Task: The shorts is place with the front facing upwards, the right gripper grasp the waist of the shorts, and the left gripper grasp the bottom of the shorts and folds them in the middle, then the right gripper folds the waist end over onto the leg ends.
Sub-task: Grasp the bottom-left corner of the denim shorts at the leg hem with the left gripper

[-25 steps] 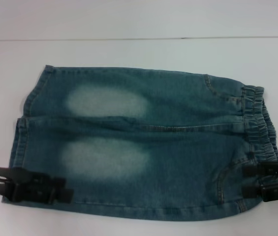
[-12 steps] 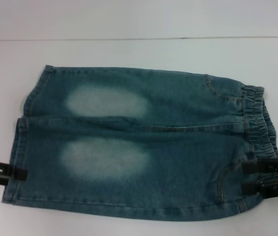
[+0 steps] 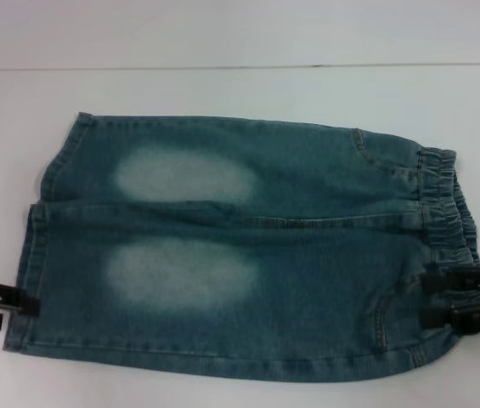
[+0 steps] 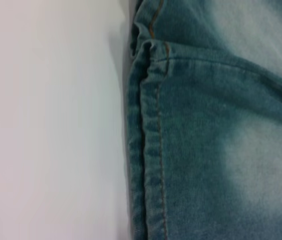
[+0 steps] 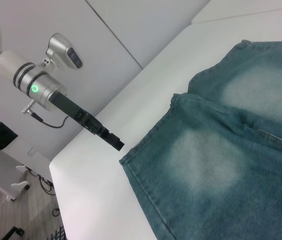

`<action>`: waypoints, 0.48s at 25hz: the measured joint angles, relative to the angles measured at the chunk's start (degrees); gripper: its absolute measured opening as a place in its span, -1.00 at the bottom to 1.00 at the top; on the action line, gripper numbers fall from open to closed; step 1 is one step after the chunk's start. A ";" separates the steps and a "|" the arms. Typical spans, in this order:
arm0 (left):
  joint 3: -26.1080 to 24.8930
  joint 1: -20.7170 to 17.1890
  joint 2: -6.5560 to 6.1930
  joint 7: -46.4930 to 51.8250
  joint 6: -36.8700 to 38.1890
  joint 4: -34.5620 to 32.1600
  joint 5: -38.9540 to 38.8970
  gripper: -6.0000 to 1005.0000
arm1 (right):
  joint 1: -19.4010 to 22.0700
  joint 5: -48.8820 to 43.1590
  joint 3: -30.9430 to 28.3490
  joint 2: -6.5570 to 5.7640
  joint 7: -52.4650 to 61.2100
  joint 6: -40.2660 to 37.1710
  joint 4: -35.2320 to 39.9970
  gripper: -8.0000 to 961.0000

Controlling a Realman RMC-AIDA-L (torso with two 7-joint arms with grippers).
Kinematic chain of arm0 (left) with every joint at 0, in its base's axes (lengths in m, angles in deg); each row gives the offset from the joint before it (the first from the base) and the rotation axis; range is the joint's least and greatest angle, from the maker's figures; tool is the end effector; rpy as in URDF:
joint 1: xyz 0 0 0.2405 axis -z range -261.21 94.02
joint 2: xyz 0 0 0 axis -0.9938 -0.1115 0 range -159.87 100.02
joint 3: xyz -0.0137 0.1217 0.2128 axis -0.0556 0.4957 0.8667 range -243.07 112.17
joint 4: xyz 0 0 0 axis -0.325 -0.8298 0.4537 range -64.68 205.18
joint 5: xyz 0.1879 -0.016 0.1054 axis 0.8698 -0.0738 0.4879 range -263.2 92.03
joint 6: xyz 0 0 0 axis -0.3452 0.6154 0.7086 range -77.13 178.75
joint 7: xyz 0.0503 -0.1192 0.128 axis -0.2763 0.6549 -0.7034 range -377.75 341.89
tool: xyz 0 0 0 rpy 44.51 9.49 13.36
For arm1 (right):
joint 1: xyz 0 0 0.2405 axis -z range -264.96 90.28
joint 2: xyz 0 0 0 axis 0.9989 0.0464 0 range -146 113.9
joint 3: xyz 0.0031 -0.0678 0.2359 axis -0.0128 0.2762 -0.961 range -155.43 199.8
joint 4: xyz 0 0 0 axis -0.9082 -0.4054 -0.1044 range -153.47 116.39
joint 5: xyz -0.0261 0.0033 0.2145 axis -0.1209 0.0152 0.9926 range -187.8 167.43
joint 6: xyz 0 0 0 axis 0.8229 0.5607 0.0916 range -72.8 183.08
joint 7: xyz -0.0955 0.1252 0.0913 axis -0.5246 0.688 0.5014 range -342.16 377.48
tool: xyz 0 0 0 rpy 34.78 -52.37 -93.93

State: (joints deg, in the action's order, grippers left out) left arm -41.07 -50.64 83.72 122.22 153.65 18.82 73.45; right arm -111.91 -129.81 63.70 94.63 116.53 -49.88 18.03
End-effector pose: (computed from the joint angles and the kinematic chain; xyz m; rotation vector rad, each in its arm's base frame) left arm -0.3350 0.3028 0.0506 -2.1256 -2.0393 0.0500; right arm 0.2872 0.2796 0.0144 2.8172 -1.2102 -0.6076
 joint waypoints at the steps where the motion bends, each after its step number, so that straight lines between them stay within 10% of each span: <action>1: 0.27 0.01 0.01 0.07 -0.29 0.29 0.07 0.48 | -0.03 0.00 -0.01 -0.02 0.04 0.00 0.06 0.99; 12: 3.43 0.18 0.32 0.54 -3.37 3.20 0.18 0.46 | -0.55 0.00 -0.04 0.02 0.08 0.16 0.31 0.99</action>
State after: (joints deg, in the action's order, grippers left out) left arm -37.64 -50.46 84.04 122.76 150.28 22.02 73.63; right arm -112.46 -129.81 63.66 94.66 116.61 -49.72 18.34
